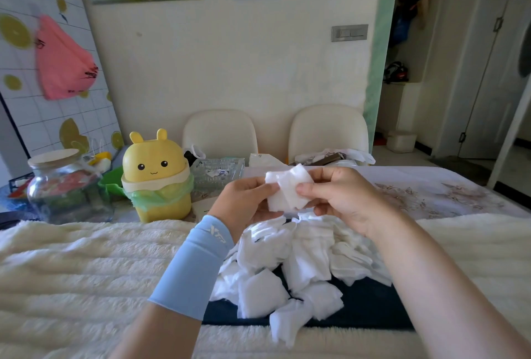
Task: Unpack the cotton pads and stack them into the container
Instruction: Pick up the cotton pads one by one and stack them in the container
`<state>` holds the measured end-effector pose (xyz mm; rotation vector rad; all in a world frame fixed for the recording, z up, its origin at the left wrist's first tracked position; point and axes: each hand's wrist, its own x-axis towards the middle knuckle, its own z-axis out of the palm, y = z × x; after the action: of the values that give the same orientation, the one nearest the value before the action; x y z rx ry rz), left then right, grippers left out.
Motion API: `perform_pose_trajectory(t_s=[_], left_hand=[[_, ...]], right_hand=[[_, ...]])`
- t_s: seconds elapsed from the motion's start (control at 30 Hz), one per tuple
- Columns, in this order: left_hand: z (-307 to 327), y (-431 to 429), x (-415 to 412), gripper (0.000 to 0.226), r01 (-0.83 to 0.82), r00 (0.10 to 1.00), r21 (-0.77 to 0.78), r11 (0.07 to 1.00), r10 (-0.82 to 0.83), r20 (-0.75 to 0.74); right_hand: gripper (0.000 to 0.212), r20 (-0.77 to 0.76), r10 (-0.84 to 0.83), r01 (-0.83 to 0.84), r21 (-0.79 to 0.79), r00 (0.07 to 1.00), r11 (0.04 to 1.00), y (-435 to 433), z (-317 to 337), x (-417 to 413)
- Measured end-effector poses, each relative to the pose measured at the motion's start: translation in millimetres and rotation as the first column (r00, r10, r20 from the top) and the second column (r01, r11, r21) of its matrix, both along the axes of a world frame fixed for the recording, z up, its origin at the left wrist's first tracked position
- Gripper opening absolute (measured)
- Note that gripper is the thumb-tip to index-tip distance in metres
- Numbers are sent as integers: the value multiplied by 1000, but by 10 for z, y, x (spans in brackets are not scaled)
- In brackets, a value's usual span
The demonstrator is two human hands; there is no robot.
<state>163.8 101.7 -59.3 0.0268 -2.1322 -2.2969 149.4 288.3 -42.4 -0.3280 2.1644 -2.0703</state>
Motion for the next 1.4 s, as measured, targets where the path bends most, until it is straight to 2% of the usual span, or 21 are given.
perform_pose_trajectory(t_s=[0.07, 0.17, 0.23, 0.3, 0.4, 0.57, 0.7, 0.77, 0.87, 0.97, 1.1, 1.17, 1.23, 1.27, 1.33, 1.4], left_hand=[[12, 38, 25, 19, 49, 999, 71, 996, -50, 15], [12, 68, 35, 19, 7, 999, 132, 991, -13, 43], [2, 65, 18, 19, -57, 997, 147, 987, 49, 58], [-1, 54, 1, 22, -89, 995, 161, 983, 81, 57], [28, 58, 17, 23, -32, 999, 179, 983, 27, 32], [82, 85, 51, 29, 70, 997, 200, 977, -75, 17], [104, 61, 79, 46, 153, 988, 111, 982, -153, -9], [99, 61, 96, 33, 169, 984, 39, 985, -167, -53], [83, 49, 103, 26, 192, 980, -11, 981, -193, -58], [90, 54, 98, 24, 190, 982, 27, 981, -190, -3], [78, 77, 77, 34, 103, 994, 99, 990, -107, 38], [67, 50, 51, 32, 16, 999, 115, 993, -22, 48], [49, -5, 12, 31, -79, 996, 91, 993, 75, 49], [43, -29, -2, 30, -110, 993, 77, 991, 107, 46], [50, -64, -13, 26, -149, 988, 50, 988, 147, 44], [57, -92, -16, 22, -169, 985, 44, 985, 167, 51]], right_hand=[[15, -12, -53, 53, 46, 999, 998, -23, -24, 5], [15, -58, -137, 144, 127, 989, 981, -5, -18, -4], [19, -95, -205, 213, 87, 974, 973, 17, 26, -9], [19, -102, -203, 206, 14, 974, 979, 6, 78, 13], [25, -105, -158, 164, 49, 982, 985, -93, 82, 74], [29, -198, -271, 310, 203, 942, 929, -167, 14, 44], [33, -161, -206, 237, 202, 965, 950, -112, 8, 9], [39, -126, -151, 168, 136, 980, 976, -97, 29, 30], [30, -32, -97, 97, -5, 995, 995, -79, 40, 42], [12, -67, -112, 111, -16, 991, 994, -83, 6, 30], [13, -173, -147, 153, 26, 974, 988, -123, -13, 17], [14, -350, -191, 273, 202, 917, 940, -85, -28, -15], [9, -490, -63, 307, 436, 869, 846, -15, 2, -4], [9, -466, 63, 239, 561, 883, 793, 12, 30, 27], [11, -259, 274, 38, 787, 926, 616, 24, 57, 104], [22, -76, 337, -73, 911, 938, 407, -10, 34, 156]])
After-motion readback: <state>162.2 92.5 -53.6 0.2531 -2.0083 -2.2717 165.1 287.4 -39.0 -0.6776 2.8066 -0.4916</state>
